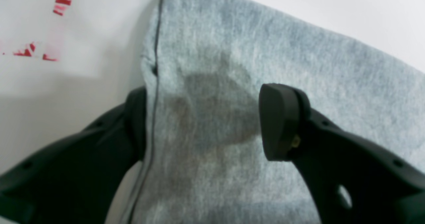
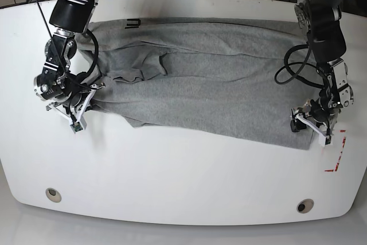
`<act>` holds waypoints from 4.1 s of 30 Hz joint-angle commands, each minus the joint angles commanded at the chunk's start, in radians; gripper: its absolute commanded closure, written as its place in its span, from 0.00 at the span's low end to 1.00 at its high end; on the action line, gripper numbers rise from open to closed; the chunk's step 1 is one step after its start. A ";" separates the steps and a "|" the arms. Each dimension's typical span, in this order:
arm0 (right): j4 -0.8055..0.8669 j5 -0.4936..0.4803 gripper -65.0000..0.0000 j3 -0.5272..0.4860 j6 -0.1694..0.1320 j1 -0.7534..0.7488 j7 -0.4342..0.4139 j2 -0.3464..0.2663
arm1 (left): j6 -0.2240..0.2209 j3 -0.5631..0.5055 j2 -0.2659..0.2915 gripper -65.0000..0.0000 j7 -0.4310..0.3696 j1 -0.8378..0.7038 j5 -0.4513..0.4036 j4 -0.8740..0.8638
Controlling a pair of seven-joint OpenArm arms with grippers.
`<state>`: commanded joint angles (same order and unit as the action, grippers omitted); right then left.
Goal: Fold the T-shirt properly
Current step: 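Grasp the shirt side edge with the left gripper, right gripper holding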
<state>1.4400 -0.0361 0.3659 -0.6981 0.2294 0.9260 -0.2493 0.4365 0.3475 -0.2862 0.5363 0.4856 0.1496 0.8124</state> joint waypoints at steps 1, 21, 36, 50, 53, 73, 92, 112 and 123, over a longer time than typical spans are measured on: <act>0.000 0.000 1.00 0.000 0.000 0.000 0.000 0.000 | 0.000 0.000 0.000 0.35 0.000 0.003 0.000 0.000; 0.000 0.000 1.00 0.000 0.000 0.000 0.000 0.002 | -0.005 0.000 0.000 0.63 -0.008 0.049 -0.003 0.000; 0.003 0.000 1.00 0.000 0.000 0.000 0.000 0.002 | -0.005 -0.002 0.002 0.93 -0.002 0.041 -0.006 0.000; 0.005 0.000 1.00 0.000 0.000 0.000 0.000 0.002 | -0.006 0.000 -0.008 0.57 -0.002 0.017 -0.008 -0.002; 0.005 0.000 1.00 0.000 0.000 0.000 0.000 0.003 | -0.006 0.000 -0.021 0.49 -0.002 0.011 -0.014 -0.002; 0.003 0.000 1.00 0.000 0.000 0.000 0.000 0.025 | -0.006 -0.002 -0.035 0.49 -0.054 0.044 -0.097 -0.129; 0.000 0.000 1.00 -0.002 0.000 0.005 0.000 0.025 | 0.000 -0.020 -0.028 0.94 -0.074 0.092 -0.094 -0.218; 0.080 0.008 1.00 -0.002 0.000 0.043 0.006 0.006 | 0.000 0.008 -0.020 0.99 0.002 0.084 -0.091 -0.003; 0.114 0.009 1.00 0.000 0.000 0.074 0.031 -0.002 | 0.000 0.069 -0.006 0.99 0.121 0.054 -0.091 0.141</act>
<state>1.5535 -0.0269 0.3659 -0.6981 0.3030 0.9567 -0.2509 0.4365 0.4166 -0.2923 0.6575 0.5393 0.0591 0.9536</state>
